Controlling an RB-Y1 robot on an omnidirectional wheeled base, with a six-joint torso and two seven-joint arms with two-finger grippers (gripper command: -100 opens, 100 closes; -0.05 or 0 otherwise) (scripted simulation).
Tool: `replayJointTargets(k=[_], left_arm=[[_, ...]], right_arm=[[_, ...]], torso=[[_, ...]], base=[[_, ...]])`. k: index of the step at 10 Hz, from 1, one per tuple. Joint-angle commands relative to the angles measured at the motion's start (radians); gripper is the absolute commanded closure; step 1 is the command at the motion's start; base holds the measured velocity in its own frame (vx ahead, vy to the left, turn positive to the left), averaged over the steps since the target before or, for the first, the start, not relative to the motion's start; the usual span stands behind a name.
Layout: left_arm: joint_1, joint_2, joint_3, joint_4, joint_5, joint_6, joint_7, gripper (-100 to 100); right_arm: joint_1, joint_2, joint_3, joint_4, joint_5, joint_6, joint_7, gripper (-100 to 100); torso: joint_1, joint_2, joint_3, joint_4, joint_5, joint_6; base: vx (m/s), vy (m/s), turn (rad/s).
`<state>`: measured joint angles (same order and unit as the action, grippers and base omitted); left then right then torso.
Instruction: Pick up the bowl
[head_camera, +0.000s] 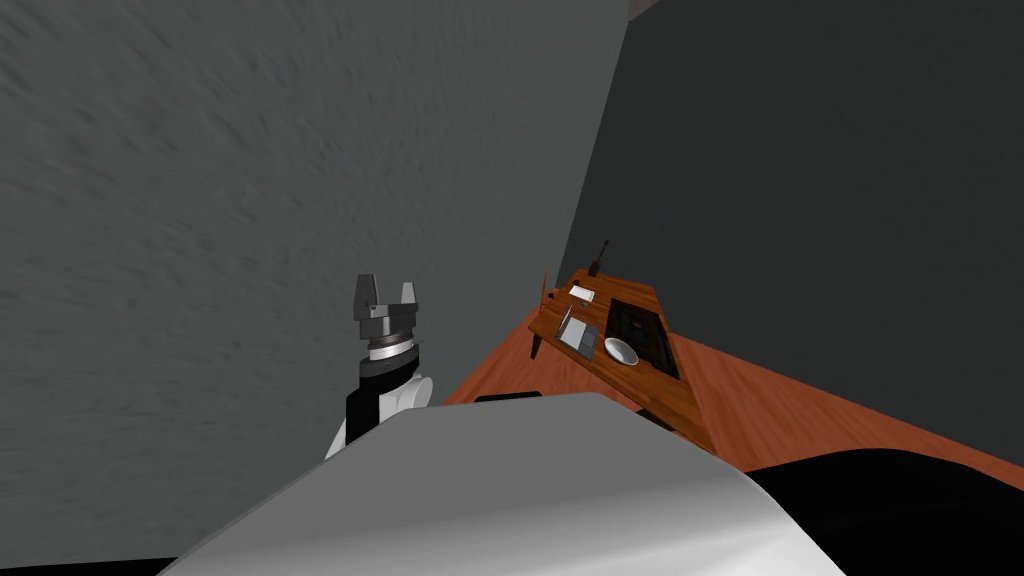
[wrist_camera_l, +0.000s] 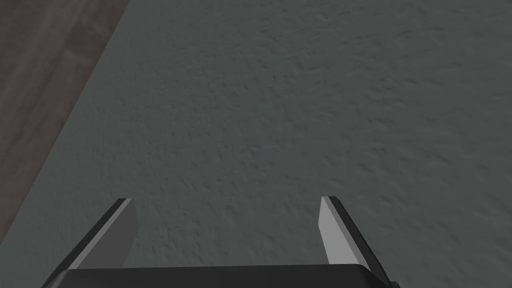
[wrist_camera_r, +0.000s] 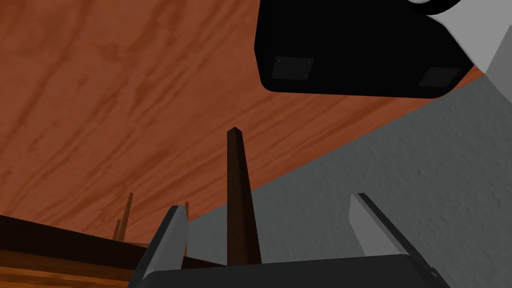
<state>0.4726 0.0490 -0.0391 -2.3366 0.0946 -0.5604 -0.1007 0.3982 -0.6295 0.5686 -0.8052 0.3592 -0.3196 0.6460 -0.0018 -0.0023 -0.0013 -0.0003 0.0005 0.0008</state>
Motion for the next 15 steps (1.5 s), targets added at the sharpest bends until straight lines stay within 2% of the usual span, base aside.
replayJointTargets(k=[1,2,3,4,5,6,7,8,9,10,11,12,14,15], left_arm=[[0.0,0.0,0.0,0.0,0.0,0.0,0.0,0],[0.0,0.0,0.0,0.0,0.0,0.0,0.0,0],[0.0,0.0,0.0,0.0,0.0,0.0,0.0,0],[0.0,0.0,0.0,0.0,0.0,0.0,0.0,0],[0.0,0.0,0.0,0.0,0.0,0.0,0.0,0],[0.0,0.0,0.0,0.0,0.0,0.0,0.0,0],[0.0,0.0,0.0,0.0,0.0,0.0,0.0,0],[0.0,0.0,0.0,0.0,0.0,0.0,0.0,0],[0.0,0.0,0.0,0.0,0.0,0.0,0.0,0],[0.0,0.0,0.0,0.0,0.0,0.0,0.0,0],[0.0,0.0,0.0,0.0,0.0,0.0,0.0,0],[0.0,0.0,0.0,0.0,0.0,0.0,0.0,0],[0.0,0.0,0.0,0.0,0.0,0.0,0.0,0],[0.0,0.0,0.0,0.0,0.0,0.0,0.0,0]], right_arm=[[-0.027,-0.043,0.025,0.05,0.032,0.006,0.007,-100],[-0.027,-0.043,0.025,0.046,0.032,0.006,0.007,-100],[-0.027,-0.043,0.025,0.068,0.032,0.006,0.007,-100],[-0.044,-0.075,0.04,0.099,0.06,0.011,0.018,-100],[-0.044,-0.075,0.04,0.082,0.06,0.011,0.018,-100],[-0.044,-0.075,0.04,0.114,0.06,0.011,0.018,-100],[-0.061,-0.105,0.054,0.145,0.089,0.015,0.028,-100],[-0.061,-0.105,0.054,0.127,0.089,0.015,0.028,-100],[-0.061,-0.105,0.054,0.154,0.089,0.015,0.028,-100],[-0.061,-0.105,0.054,0.154,0.089,0.015,0.028,-100],[-0.078,-0.134,0.067,0.189,0.117,0.019,0.036,-100],[-0.078,-0.134,0.067,0.191,0.117,0.019,0.036,-100],[-0.11,-0.184,0.089,0.252,0.17,0.026,0.048,-100],[-0.11,-0.184,0.089,0.252,0.17,0.026,0.048,-100]], torso=[[0.0,0.0,0.0,0.0,0.0,0.0],[-0.001,0.0,0.0,0.0,0.0,-0.001],[-0.001,0.001,0.0,0.0,0.0,0.0],[0.0,0.002,0.001,0.0,0.0,0.001],[0.0,0.002,0.001,0.001,0.0,0.0],[-0.001,0.001,0.001,0.0,0.0,0.0],[0.0,0.003,0.001,0.001,0.0,0.0],[-0.001,0.001,0.001,0.0,0.0,-0.001],[-0.001,0.001,0.001,0.0,-0.001,0.0],[0.0,0.003,0.001,0.0,0.0,0.001],[0.001,0.004,0.002,0.001,0.0,0.001],[0.0,0.002,0.001,0.001,0.0,0.0],[-0.003,0.001,0.001,0.0,-0.001,0.0],[-0.006,-0.001,-0.001,0.0,-0.001,-0.001]], base=[[0.068,-0.028,0.162],[0.057,-0.024,0.092],[0.028,-0.007,-0.008],[0.048,-0.016,0.132],[0.047,-0.028,0.098],[0.026,-0.015,0.024],[0.059,-0.025,0.188],[0.058,-0.044,0.093],[0.025,-0.024,-0.018],[0.002,-0.005,-0.02],[0.044,-0.026,0.151],[0.049,-0.044,0.123],[0.075,-0.088,0.187],[0.069,-0.09,0.099]])
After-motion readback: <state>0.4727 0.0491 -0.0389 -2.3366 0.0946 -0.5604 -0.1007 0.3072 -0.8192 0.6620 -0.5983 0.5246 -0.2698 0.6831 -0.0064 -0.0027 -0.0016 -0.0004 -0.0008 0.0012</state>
